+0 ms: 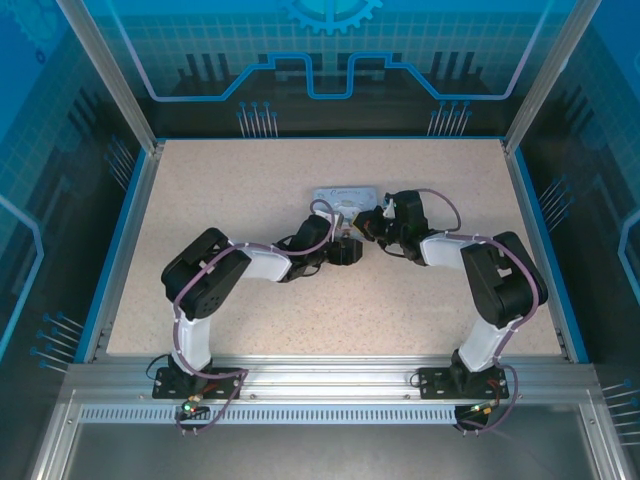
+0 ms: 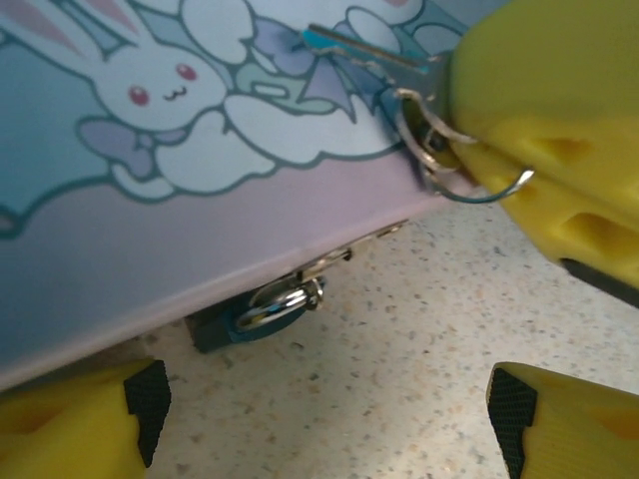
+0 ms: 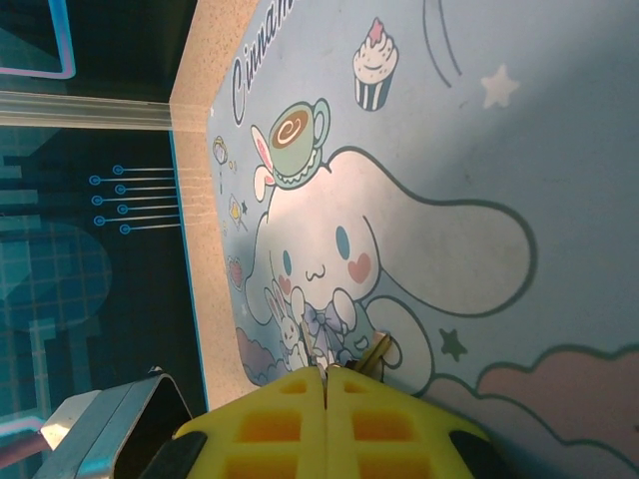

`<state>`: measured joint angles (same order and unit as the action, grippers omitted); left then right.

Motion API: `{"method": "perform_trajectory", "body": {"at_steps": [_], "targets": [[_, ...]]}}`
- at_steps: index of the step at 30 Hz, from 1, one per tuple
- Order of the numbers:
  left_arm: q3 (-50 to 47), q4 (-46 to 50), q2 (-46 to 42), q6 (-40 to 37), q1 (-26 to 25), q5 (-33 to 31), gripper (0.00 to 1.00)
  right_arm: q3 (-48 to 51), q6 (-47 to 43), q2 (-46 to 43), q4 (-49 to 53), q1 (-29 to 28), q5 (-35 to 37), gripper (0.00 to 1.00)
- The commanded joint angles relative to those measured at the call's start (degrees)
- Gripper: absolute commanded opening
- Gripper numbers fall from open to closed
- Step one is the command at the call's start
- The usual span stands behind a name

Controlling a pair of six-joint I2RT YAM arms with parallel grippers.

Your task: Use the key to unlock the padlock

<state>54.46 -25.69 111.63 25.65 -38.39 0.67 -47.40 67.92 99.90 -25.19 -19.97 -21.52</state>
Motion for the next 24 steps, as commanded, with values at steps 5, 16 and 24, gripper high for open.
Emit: {"method": "perform_trajectory", "body": {"at_steps": [5, 16, 24], "targets": [[2.52, -0.29, 1.33, -5.78, -0.39, -3.95, 0.85, -1.02, 0.18, 1.69, -0.06, -0.53, -0.45, 0.00], [6.36, -6.94, 4.99, 0.41, -0.41, 5.41, 0.85, -0.99, 0.11, 2.55, 0.31, -0.17, -0.60, 0.00], [5.18, -13.62, 5.61, 7.60, 0.32, 8.56, 0.84, -0.92, 0.11, 2.96, 0.53, 0.19, -0.70, 0.00]]}}
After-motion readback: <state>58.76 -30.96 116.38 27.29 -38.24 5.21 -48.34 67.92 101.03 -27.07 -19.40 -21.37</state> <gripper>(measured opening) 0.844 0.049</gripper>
